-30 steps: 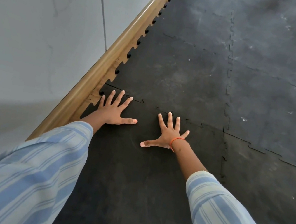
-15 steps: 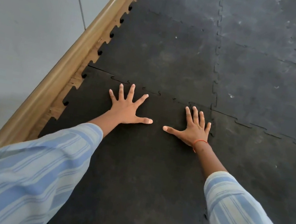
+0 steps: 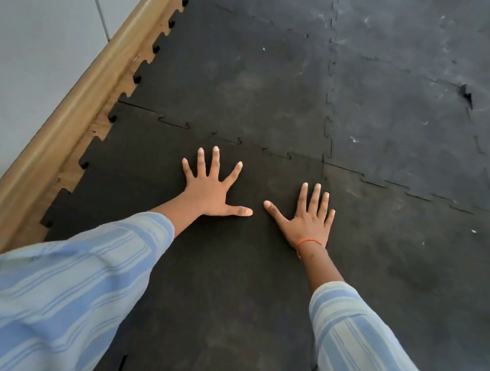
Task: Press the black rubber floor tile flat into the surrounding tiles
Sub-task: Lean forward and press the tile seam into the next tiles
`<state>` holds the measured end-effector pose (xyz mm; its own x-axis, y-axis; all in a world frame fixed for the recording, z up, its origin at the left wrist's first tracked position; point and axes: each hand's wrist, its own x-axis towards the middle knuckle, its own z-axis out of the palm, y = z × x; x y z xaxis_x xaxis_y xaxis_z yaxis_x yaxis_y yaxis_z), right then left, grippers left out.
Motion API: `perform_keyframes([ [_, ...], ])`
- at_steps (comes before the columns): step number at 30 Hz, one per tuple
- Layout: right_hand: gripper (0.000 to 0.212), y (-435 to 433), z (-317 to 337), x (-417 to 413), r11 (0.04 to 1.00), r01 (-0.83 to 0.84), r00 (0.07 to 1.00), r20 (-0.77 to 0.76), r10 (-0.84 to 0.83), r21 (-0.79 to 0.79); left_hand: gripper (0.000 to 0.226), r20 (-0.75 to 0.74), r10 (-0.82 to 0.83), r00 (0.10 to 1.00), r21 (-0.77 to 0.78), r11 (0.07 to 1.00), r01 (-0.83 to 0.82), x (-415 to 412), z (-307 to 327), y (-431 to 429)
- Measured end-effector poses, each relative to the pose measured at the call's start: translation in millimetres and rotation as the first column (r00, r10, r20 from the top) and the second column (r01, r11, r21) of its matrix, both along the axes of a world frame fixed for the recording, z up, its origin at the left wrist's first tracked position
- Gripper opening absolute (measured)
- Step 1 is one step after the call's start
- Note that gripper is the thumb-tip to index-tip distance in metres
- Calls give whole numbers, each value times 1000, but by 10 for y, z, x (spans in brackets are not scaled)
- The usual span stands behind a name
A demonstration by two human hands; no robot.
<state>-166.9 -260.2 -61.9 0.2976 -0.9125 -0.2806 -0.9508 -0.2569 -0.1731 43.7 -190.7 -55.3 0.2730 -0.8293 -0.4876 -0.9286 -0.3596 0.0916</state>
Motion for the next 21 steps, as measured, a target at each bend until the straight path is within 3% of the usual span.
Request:
perform_keyframes([
  [4, 98, 122, -40, -89, 1000, -6, 1000, -19, 6, -6, 108, 20, -11, 1000, -132, 991, 14, -332, -141, 115],
  [14, 86, 133, -16, -198, 998, 0, 1000, -19, 2, 67, 103, -17, 19, 1000, -62, 998, -20, -317, 0, 74],
  [19, 69, 763, -41, -466, 998, 24, 999, 27, -23, -63, 86, 34, 95, 995, -287, 955, -82, -629, -142, 675],
  [21, 65, 1091, -54, -558, 983, 152, 987, 67, -146, -106, 80, 33, 86, 996, -353, 933, -69, -745, -152, 902],
])
